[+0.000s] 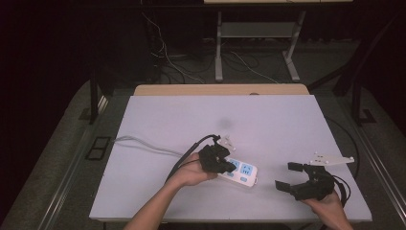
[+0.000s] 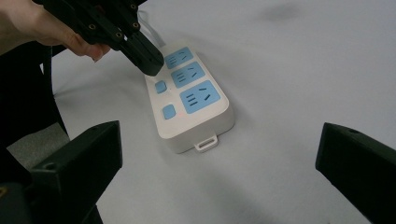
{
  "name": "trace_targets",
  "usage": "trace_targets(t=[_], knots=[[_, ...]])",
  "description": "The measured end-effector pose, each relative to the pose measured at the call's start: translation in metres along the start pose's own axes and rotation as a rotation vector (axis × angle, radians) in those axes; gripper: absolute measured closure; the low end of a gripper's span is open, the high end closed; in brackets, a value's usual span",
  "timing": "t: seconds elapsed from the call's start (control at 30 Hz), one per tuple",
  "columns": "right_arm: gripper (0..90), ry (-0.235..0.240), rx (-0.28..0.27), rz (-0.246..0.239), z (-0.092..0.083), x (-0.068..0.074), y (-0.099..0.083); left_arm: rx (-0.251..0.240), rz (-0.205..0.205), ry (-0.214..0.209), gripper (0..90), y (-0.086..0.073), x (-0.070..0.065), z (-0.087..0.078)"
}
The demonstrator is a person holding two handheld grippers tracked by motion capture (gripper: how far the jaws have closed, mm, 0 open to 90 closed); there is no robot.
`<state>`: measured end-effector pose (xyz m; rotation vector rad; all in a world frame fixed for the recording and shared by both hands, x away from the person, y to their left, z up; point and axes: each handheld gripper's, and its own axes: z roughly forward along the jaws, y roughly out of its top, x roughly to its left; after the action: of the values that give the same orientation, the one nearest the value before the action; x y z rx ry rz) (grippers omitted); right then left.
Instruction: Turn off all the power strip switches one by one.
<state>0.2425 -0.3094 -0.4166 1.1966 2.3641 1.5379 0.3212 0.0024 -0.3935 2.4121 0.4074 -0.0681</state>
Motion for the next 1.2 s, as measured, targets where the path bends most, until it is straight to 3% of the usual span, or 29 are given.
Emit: trace_targets(t=[0.67,1.0,1.2], knots=[[0.3,0.001,-0.004,0.0,-0.001,0.0,0.0,-0.005,0.069,-0.027,89.1,0.024,-0.015,0.007],[0.3,0.001,-0.003,0.0,-0.001,0.0,0.0,0.013,0.084,-0.033,89.1,0.025,-0.018,0.015],[0.3,0.001,-0.002,0.001,-0.001,0.0,0.0,0.053,0.103,-0.038,89.1,0.022,-0.021,0.026]])
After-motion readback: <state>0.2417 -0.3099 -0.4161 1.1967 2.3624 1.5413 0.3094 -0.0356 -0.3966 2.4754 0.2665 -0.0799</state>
